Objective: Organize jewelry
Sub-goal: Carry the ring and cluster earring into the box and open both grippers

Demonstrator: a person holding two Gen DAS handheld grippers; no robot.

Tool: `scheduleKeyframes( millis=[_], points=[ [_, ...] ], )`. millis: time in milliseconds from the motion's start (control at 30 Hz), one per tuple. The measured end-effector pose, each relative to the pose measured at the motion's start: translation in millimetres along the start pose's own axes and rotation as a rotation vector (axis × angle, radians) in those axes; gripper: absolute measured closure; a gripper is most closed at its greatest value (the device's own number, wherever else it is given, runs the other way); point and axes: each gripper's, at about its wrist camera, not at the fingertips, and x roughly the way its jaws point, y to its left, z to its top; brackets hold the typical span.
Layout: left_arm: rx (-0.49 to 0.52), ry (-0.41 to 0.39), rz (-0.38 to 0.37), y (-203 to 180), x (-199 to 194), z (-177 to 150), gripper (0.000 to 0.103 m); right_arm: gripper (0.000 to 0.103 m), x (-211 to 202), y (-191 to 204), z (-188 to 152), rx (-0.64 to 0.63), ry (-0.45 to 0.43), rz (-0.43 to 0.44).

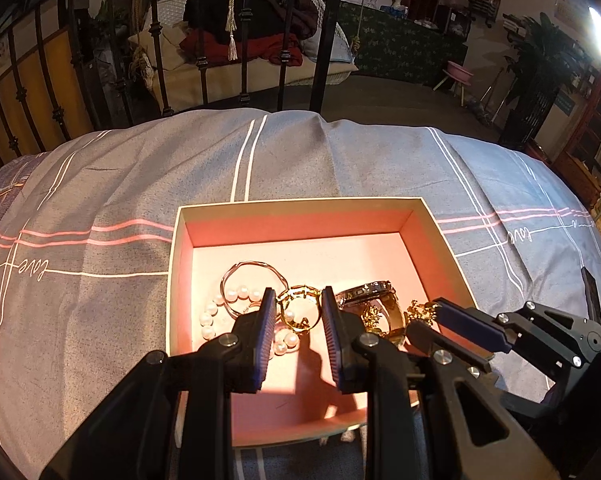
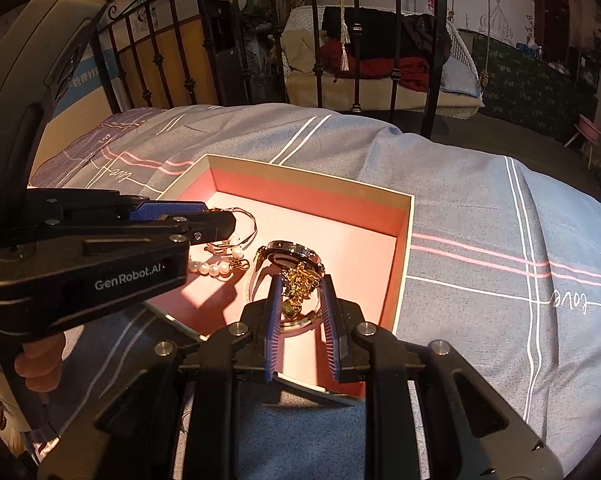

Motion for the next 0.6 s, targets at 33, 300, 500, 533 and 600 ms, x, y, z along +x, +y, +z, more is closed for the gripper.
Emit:
scheduleKeyframes(
  millis=[33,300,500,533,600],
  points=[
    [-0.001,0.001,0.0,0.2,1.5,0.4,0.08,0.083,1.6,0.3,0.8,-0.003,0.002,-0.001],
    [-0.009,0.016,0.0,-0.3,10.5,1.8,0.08,0.083,8.4,0.7,0.9,-0.009,0.018,0.001],
    [-0.018,0.017,0.007,1.2,10.4,3.2,0.08,0.083,11.4,1.5,-1.9,-0.012,0.033,0.001],
    [-0.018,0.017,0.01,1.6,10.0,3.3,0.079,0.083,10.6,2.1,-2.4,-0.015,0.03,0.0],
    [-0.022,0.016,0.017,2.5,8.1,3.1,0.073,0.083,9.1,3.5,-3.4,-0.023,0.025,-0.002]
  ],
)
